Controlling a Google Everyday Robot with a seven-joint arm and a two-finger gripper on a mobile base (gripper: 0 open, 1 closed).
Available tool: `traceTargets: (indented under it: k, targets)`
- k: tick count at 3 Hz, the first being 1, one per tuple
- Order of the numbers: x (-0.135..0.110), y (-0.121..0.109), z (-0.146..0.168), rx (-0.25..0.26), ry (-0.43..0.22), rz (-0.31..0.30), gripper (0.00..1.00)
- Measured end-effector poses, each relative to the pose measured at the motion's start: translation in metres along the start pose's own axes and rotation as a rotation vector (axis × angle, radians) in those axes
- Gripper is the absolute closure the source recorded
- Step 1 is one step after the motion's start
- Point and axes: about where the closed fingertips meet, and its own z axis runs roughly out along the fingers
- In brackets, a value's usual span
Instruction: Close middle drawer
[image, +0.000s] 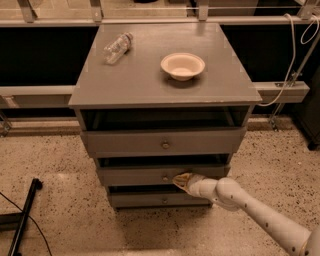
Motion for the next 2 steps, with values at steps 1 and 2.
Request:
traceTargets:
  k: [1, 2]
  targets:
    - [-0.004, 0.004, -0.011, -0.032, -0.038, -0.011, 1.0]
    - [-0.012, 0.018, -0.056, -0.127, -0.096, -0.018, 1.0]
